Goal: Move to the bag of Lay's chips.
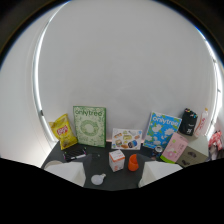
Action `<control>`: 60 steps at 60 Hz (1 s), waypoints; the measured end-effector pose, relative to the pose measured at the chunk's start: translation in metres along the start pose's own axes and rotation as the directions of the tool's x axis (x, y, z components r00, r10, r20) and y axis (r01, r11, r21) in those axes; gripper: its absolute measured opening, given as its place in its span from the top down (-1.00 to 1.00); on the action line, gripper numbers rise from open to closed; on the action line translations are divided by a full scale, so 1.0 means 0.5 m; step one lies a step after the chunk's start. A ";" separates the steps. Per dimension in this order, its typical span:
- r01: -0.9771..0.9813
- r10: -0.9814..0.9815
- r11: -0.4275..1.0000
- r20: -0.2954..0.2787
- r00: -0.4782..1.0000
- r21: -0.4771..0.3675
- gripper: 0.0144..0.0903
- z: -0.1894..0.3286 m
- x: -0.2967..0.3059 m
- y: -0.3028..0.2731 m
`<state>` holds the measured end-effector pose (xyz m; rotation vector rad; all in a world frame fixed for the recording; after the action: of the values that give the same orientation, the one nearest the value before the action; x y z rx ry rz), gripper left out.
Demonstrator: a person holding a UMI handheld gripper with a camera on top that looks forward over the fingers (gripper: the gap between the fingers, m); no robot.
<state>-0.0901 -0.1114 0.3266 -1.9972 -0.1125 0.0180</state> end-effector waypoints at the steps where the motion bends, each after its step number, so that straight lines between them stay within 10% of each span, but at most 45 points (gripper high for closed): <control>1: -0.003 0.003 1.000 0.005 1.000 0.000 -0.88 -0.002 0.003 0.003; 35: 0.006 0.005 0.997 0.142 0.990 -0.077 -0.85 0.015 -0.244 0.086; 60: 0.031 -0.012 0.994 0.172 0.985 -0.106 -0.87 0.291 -0.536 0.082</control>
<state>-0.3634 -0.0201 0.2184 -2.1006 -0.2500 0.1729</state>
